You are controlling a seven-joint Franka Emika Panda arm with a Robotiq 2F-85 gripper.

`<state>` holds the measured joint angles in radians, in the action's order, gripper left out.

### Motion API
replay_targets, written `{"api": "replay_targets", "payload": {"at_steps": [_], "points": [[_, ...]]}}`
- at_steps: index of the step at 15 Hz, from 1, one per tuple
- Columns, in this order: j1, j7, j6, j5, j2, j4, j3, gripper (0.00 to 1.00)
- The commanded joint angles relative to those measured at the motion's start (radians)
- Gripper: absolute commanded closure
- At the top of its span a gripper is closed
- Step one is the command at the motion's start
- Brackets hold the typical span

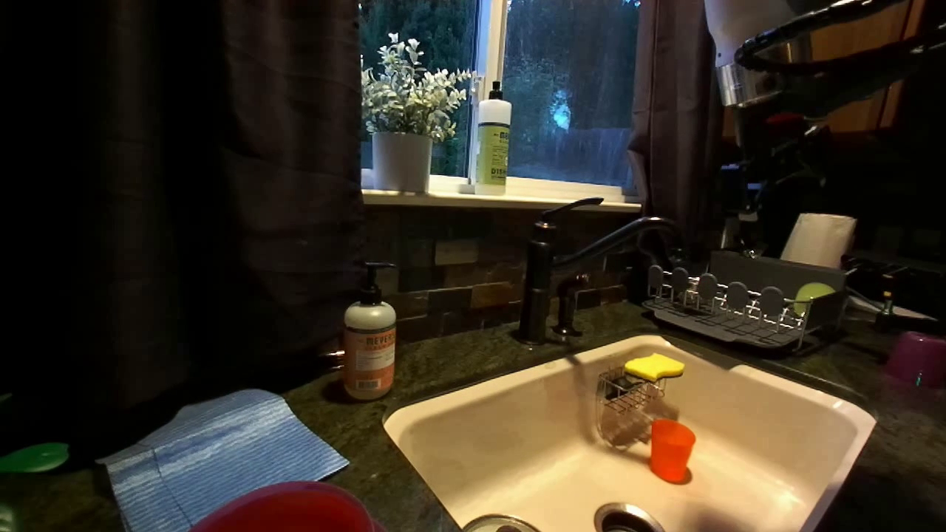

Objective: Put the cup inside the sink then pour water inside

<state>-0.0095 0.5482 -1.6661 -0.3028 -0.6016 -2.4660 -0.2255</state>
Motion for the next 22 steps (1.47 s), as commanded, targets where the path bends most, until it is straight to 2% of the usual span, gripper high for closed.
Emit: {"api": "replay_targets", "payload": {"at_steps": [1, 4, 7, 8, 13, 14, 16, 19, 22], "points": [[-0.013, -0.086, -0.03, -0.096, 0.006, 0.074, 0.028, 0.0], [0.003, -0.195, -0.134, -0.169, 0.034, 0.125, 0.056, 0.0], [0.018, -0.309, -0.3, -0.161, 0.083, 0.164, 0.094, 0.0], [-0.005, -0.251, -0.24, -0.151, 0.037, 0.133, 0.065, 0.0], [-0.007, -0.259, -0.255, -0.151, 0.047, 0.139, 0.068, 0.0], [-0.008, -0.237, -0.272, -0.136, 0.022, 0.107, 0.077, 0.0], [0.002, -0.225, -0.418, -0.129, 0.001, 0.053, 0.102, 0.0], [-0.024, -0.223, -0.691, -0.15, 0.008, 0.006, 0.122, 0.0], [-0.031, -0.254, -0.871, -0.06, 0.044, -0.021, 0.165, 0.0]]}}
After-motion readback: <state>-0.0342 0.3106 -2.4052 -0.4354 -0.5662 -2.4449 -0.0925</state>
